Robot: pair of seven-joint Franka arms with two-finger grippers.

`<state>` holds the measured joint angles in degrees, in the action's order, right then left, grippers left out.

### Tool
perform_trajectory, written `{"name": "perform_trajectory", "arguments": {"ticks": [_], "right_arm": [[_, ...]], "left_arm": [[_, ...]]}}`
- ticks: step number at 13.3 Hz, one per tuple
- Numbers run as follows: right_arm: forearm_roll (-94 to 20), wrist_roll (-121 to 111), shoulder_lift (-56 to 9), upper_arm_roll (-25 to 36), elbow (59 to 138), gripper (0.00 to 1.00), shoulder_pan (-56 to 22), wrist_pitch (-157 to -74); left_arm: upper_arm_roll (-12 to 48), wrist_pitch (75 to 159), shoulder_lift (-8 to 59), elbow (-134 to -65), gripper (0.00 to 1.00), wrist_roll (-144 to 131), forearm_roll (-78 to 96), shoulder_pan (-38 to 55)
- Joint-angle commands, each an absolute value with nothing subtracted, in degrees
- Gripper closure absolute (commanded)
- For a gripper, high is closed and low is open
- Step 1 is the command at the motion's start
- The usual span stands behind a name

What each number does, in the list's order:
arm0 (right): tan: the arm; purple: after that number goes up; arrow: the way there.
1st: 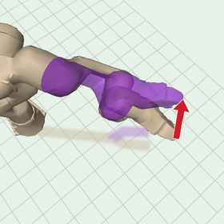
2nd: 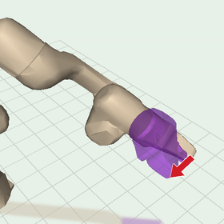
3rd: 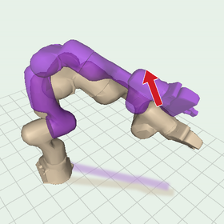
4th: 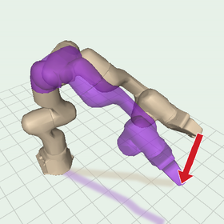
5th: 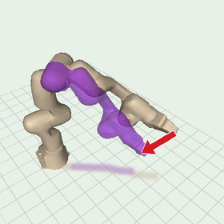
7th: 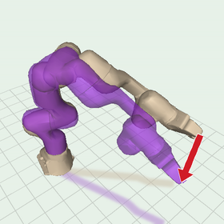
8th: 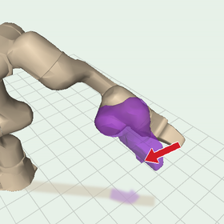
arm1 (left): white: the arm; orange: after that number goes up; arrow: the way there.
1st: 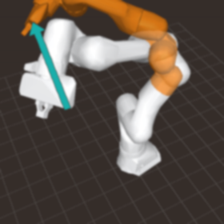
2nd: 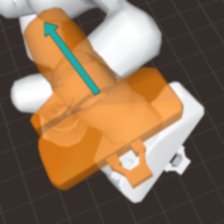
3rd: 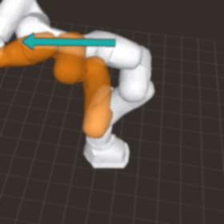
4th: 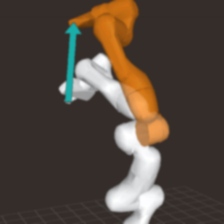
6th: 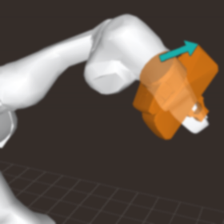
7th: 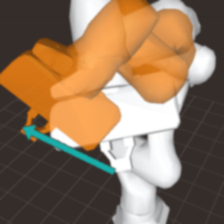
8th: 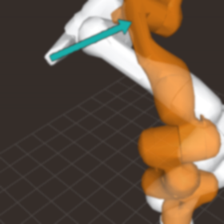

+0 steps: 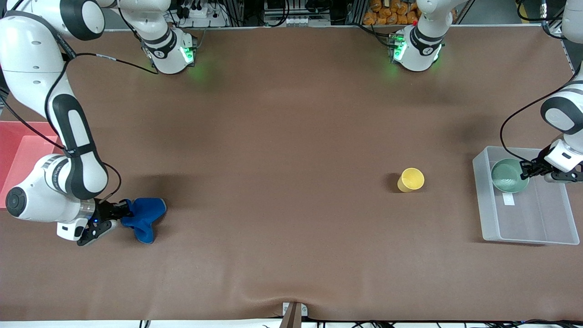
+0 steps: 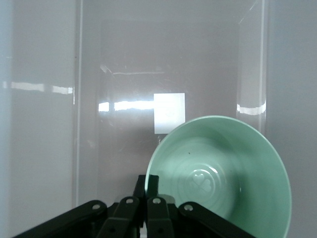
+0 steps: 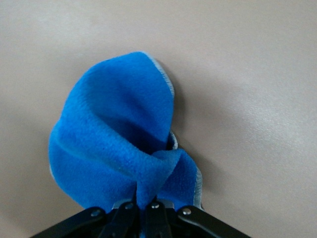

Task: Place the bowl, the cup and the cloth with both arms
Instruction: 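Lift the bowl into the clear bin with the left gripper, then carry the blue cloth into the pink bin with the right gripper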

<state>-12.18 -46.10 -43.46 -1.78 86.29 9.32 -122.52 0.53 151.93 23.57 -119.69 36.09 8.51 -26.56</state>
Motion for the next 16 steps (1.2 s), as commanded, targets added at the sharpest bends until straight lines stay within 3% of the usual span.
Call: {"name": "perform_trajectory", "arguments": {"ticks": [1, 4, 6, 7, 11, 16], "right_arm": [[-13.01, -49.04, -40.0, -1.76, 86.22, 1.0, 9.67, -118.49], [-12.57, -48.61, -34.82, -0.8, 86.49, 1.0, 10.54, -110.33], [-11.26, -48.78, -30.35, -0.18, 86.48, 1.0, 11.42, -104.88], [-6.81, -48.78, -27.45, 0.09, 86.31, 1.0, 11.43, -103.29], [-1.24, -48.87, -18.12, 0.35, 86.13, 1.0, 12.21, -91.61], [5.62, -48.87, -12.31, 0.35, 86.13, 1.0, 14.32, -82.99]], "left_arm": [[1.41, 154.68, 24.16, -120.85, 1.0, 38.84, 10.9, -27.25], [1.41, 156.0, 25.48, -120.76, 1.0, 41.73, 11.25, -27.33], [1.32, 155.92, 25.66, -119.71, 0.41, 44.55, 11.25, -27.07], [1.23, 155.66, 25.66, -119.1, 0.0, 45.34, 11.08, -26.72], [0.97, 153.3, 24.7, -116.03, 0.0, 45.53, 10.46, -25.49], [0.62, 127.21, 23.82, -99.5, 0.0, 40.55, 9.33, -22.42]]}}
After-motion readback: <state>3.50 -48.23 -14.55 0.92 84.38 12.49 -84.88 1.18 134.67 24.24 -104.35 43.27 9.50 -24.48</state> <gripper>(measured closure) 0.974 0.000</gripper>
